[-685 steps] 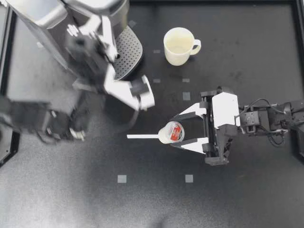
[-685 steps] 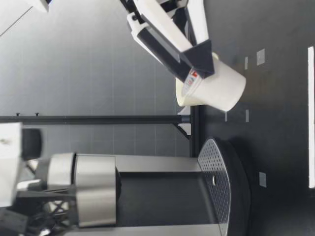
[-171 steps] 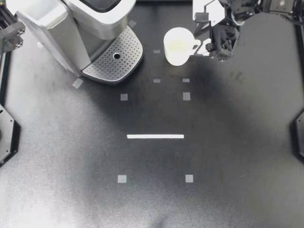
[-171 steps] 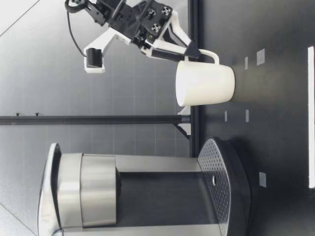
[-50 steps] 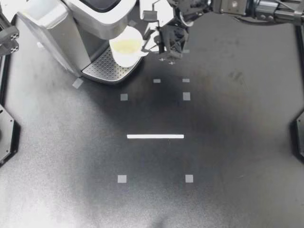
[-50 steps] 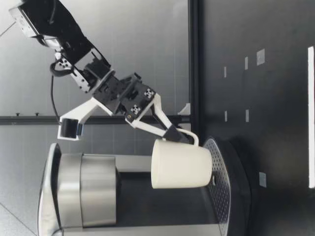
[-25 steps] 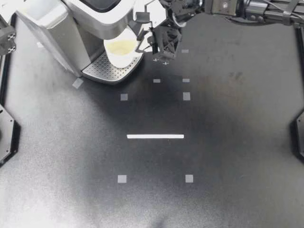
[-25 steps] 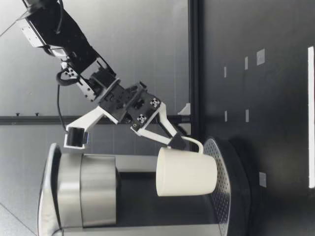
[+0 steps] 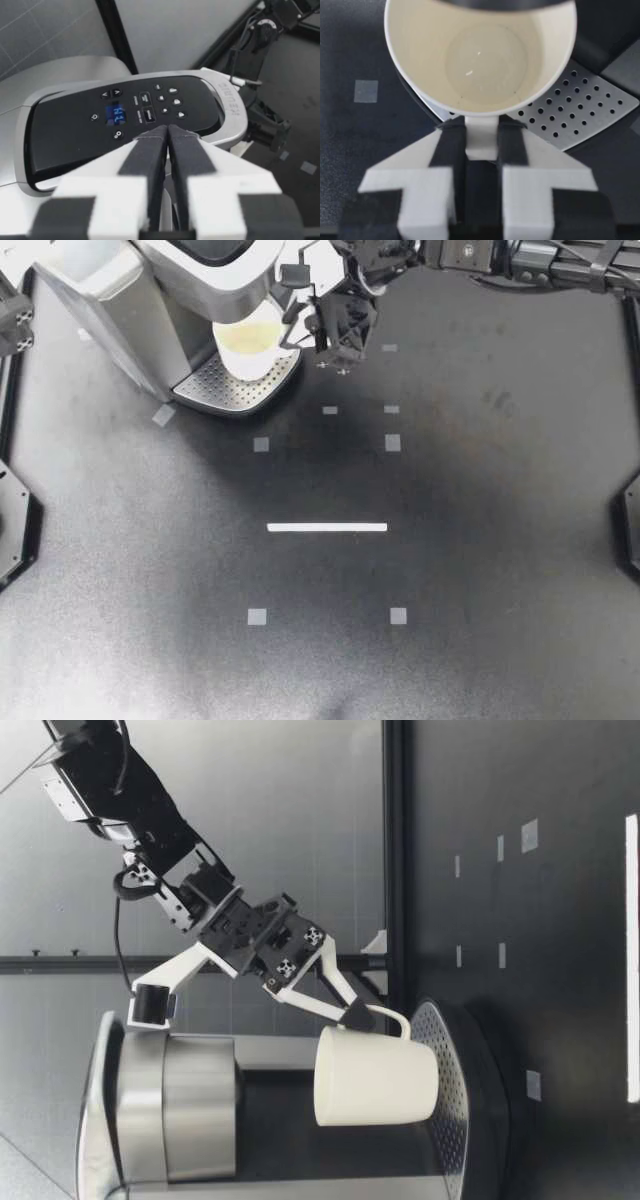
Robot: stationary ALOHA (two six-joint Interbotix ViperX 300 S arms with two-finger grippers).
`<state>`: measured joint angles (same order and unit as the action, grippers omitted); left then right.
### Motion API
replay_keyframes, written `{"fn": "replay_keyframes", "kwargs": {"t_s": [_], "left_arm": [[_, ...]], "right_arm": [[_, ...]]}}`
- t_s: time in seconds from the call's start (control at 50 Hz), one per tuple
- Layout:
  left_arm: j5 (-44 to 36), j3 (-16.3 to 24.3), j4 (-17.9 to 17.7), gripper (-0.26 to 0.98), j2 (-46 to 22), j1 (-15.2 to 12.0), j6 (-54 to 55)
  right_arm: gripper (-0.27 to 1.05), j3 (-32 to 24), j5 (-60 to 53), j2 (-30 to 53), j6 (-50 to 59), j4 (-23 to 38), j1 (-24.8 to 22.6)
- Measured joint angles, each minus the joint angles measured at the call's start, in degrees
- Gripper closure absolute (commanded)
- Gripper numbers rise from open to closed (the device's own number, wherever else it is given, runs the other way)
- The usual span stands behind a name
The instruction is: Place the coffee capsule inside the capsule container, then place the cup onto the center of the cup tray.
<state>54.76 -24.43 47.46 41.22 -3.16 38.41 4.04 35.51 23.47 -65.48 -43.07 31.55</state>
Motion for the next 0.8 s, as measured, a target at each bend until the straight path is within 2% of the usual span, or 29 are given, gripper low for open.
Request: {"fn": "replay_keyframes", "kwargs": {"t_s": [0.16,0.22,0.46,0.68,0.8], "left_arm": [[-0.1,0.0,0.0,0.57,-0.1,-0.1,0.0],[-0.1,0.0,0.0,0.57,0.0,0.0,0.3],[-0.4,-0.6,0.0,0.57,-0.1,0.0,1.6],[-3.1,-1.1,0.1,0.57,-0.1,0.0,1.8],[-4.9,-1.3,0.4,0.57,-0.4,-1.2,1.8]], "right_arm": [[0.23,0.0,-0.2,-0.1,0.2,0.0,-0.2],[0.17,-0.1,-0.4,0.0,0.2,0.1,-0.2],[0.18,0.3,-0.6,-0.1,0.1,0.0,-0.2],[0.18,4.5,-1.1,-2.9,-0.4,0.3,-0.2],[0.18,7.5,-2.4,-5.4,-0.2,0.4,0.0]]}}
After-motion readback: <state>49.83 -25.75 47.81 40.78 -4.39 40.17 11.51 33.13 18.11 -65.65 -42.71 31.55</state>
